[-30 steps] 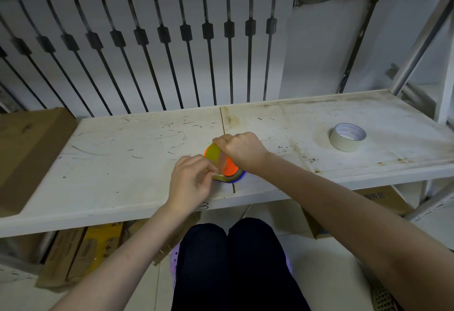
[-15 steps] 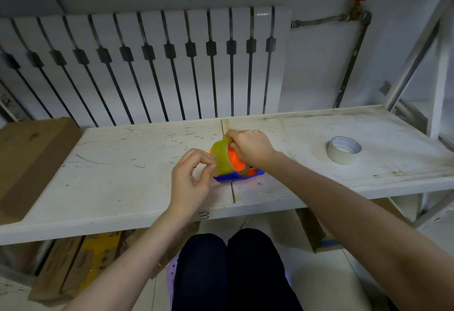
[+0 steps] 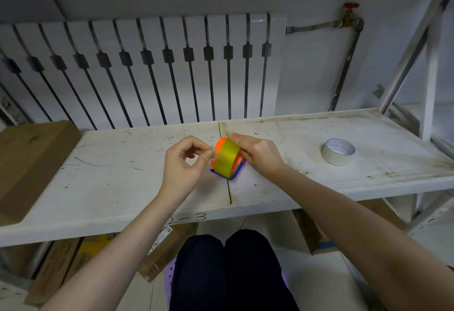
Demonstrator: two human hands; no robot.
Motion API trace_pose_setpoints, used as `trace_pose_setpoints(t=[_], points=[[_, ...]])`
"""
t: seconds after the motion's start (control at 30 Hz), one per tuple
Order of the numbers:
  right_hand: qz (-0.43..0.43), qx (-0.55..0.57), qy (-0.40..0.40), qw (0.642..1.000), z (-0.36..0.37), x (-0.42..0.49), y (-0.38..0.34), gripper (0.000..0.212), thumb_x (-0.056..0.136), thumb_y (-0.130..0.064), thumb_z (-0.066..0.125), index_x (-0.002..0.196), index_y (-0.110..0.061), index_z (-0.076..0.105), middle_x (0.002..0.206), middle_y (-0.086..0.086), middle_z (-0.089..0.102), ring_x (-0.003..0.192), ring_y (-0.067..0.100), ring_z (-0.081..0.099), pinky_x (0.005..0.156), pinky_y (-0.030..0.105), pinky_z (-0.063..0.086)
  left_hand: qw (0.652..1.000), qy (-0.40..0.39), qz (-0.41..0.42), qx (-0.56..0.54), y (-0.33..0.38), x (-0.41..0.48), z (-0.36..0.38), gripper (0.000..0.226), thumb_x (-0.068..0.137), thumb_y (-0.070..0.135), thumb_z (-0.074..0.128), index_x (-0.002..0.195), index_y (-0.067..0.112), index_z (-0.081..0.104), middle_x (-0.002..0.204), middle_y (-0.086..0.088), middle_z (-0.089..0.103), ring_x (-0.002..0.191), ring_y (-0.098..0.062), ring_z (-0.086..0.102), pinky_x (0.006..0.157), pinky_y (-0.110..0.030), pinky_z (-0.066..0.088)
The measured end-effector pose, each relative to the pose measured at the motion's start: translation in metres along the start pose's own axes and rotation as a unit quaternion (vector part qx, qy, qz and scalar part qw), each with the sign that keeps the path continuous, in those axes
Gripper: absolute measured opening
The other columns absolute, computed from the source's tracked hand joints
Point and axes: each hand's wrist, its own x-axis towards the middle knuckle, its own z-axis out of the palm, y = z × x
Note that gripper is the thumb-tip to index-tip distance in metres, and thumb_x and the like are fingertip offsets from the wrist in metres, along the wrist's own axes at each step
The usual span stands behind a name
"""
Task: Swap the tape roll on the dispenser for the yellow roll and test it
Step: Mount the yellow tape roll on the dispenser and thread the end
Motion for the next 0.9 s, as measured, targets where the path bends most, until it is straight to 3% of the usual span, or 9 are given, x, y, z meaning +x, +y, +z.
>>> trace_pose_setpoints(t=[0.1, 0.3, 0.4, 0.53, 0.67, 0.77, 0.9], points=[[-0.011, -0.006, -0.01, 1.0, 0.011, -0.01, 0.002, 0.04, 0.087, -0.018, 0.058, 0.126, -0.012, 0.06, 0.121, 0.013, 0.067, 0.104, 0.031, 0.068, 0.078, 0.047, 0.06, 0.999, -0.05, -0.013, 0.011, -0.008, -0.005, 0.003, 0.009, 0.078, -0.002, 0.068, 0.074, 0.006, 0.067, 0.072, -0.007, 0.069, 0.071, -0.02, 0.065, 0.069, -0.029, 0.053], [0.033, 0.031, -0.094, 0.995, 0.014, -0.02, -0.008, 0.042, 0.093, -0.013, 0.053, 0.135, -0.019, 0.051, 0.135, 0.004, 0.059, 0.122, 0.025, 0.057, 0.096, 0.039, 0.051, 0.996, -0.09, -0.015, 0.02, -0.018, 0.001, 0.004, 0.003, 0.079, 0.005, 0.068, 0.076, 0.004, 0.067, 0.075, -0.011, 0.07, 0.074, -0.024, 0.067, 0.073, -0.033, 0.055], [0.079, 0.106, -0.069, 0.989, 0.002, -0.02, -0.013, 0.046, 0.085, -0.006, 0.055, 0.129, -0.017, 0.055, 0.133, 0.001, 0.059, 0.123, 0.018, 0.052, 0.1, 0.031, 0.046, 0.994, -0.107, -0.009, 0.023, -0.014, 0.006, 0.007, 0.007, 0.081, 0.007, 0.066, 0.075, 0.011, 0.067, 0.074, -0.007, 0.069, 0.075, -0.023, 0.066, 0.072, -0.028, 0.054], [0.109, 0.281, -0.043, 0.953, -0.02, -0.016, -0.032, 0.036, 0.078, -0.004, 0.062, 0.112, -0.014, 0.06, 0.109, -0.003, 0.065, 0.102, 0.008, 0.059, 0.085, 0.022, 0.051, 0.993, -0.12, -0.014, 0.014, -0.011, 0.01, 0.011, 0.014, 0.083, 0.011, 0.062, 0.073, 0.02, 0.065, 0.071, 0.001, 0.069, 0.073, -0.019, 0.067, 0.07, -0.025, 0.054], [0.122, 0.306, -0.011, 0.944, -0.025, -0.013, -0.046, 0.021, 0.078, -0.023, 0.073, 0.094, -0.014, 0.061, 0.088, -0.001, 0.067, 0.082, 0.01, 0.064, 0.072, 0.021, 0.054, 0.992, -0.122, -0.006, 0.016, -0.009, 0.013, 0.014, 0.013, 0.083, 0.017, 0.06, 0.071, 0.022, 0.065, 0.068, 0.009, 0.068, 0.073, -0.019, 0.066, 0.071, -0.029, 0.054], [0.134, 0.314, 0.004, 0.94, -0.027, -0.009, -0.049, 0.008, 0.082, -0.018, 0.071, 0.083, -0.014, 0.064, 0.077, -0.004, 0.064, 0.071, 0.007, 0.06, 0.066, 0.017, 0.051, 0.992, -0.12, 0.007, 0.032, -0.006, 0.012, 0.016, 0.013, 0.083, 0.016, 0.059, 0.073, 0.014, 0.066, 0.072, -0.001, 0.068, 0.074, -0.023, 0.066, 0.071, -0.038, 0.056], [0.136, 0.332, 0.023, 0.933, -0.029, -0.01, -0.049, 0.009, 0.085, -0.016, 0.068, 0.081, -0.009, 0.064, 0.072, 0.002, 0.064, 0.064, 0.012, 0.057, 0.062, 0.023, 0.05, 0.995, -0.098, -0.024, 0.012, -0.005, 0.017, 0.019, 0.015, 0.085, 0.006, 0.063, 0.074, 0.017, 0.065, 0.085, -0.005, 0.064, 0.069, -0.021, 0.069, 0.066, -0.03, 0.057]])
